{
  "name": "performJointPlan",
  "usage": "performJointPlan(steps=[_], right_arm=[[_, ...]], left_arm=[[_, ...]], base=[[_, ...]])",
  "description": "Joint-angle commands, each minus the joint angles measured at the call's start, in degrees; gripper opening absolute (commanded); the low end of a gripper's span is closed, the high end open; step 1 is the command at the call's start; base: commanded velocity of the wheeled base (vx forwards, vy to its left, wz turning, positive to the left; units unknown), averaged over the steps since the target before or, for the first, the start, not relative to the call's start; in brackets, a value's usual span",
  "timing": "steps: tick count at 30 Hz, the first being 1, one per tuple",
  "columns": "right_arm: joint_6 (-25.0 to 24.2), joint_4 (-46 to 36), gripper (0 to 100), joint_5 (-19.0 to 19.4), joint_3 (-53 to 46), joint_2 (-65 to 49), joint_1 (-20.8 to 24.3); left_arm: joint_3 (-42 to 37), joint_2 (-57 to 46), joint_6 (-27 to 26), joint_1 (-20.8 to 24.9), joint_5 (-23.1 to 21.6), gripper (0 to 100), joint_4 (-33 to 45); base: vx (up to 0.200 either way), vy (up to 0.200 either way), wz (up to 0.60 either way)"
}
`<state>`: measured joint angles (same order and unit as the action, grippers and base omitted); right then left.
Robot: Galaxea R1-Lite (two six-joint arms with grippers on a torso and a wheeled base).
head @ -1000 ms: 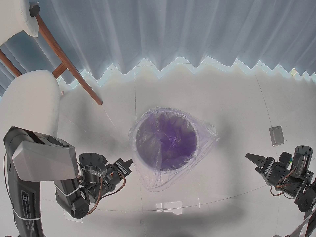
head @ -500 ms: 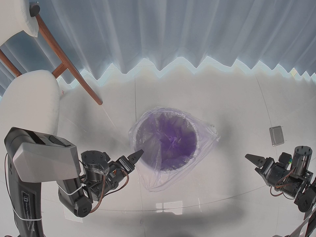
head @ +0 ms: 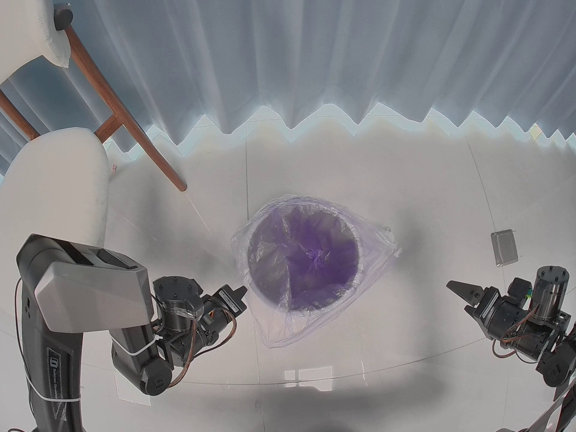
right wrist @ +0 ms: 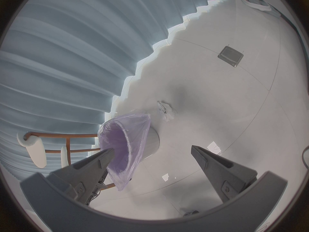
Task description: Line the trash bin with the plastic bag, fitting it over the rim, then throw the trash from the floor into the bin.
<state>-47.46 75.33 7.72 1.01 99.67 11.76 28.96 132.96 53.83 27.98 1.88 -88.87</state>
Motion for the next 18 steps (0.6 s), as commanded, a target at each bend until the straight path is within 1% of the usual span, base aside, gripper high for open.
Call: performJointPlan(steps=[1, 7, 9, 10, 13, 18], right_arm=[[0.0, 0.0, 100, 0.0, -0.9, 0.1, 0.0], [0.0, 0.0, 100, 0.0, -0.9, 0.1, 0.0], [0.0, 0.0, 100, 0.0, -0.9, 0.1, 0.0], [0.0, 0.0, 100, 0.0, -0.9, 0.1, 0.0], [0.0, 0.0, 100, 0.0, -0.9, 0.1, 0.0], [0.0, -0.1, 100, 0.0, -0.9, 0.2, -0.1]], left_arm=[[-0.5, 0.2, 0.6, -1.2, 0.6, 0, 0.0], [-1.0, -1.2, 0.7, -3.1, 1.1, 0, 0.0], [-1.0, -1.1, 0.7, -3.8, 1.1, 0, 0.0], [-1.1, -0.8, 0.7, -4.9, 1.0, 0, 0.0], [-0.6, -0.2, 0.7, -5.6, 1.1, 0, 0.0], [3.4, 3.6, 0.1, -6.5, 1.2, 0, 0.0]], base=[[0.000, 0.000, 0.00], [0.000, 0.000, 0.00], [0.000, 0.000, 0.00], [0.000, 0.000, 0.00], [0.000, 0.000, 0.00], [0.000, 0.000, 0.00]])
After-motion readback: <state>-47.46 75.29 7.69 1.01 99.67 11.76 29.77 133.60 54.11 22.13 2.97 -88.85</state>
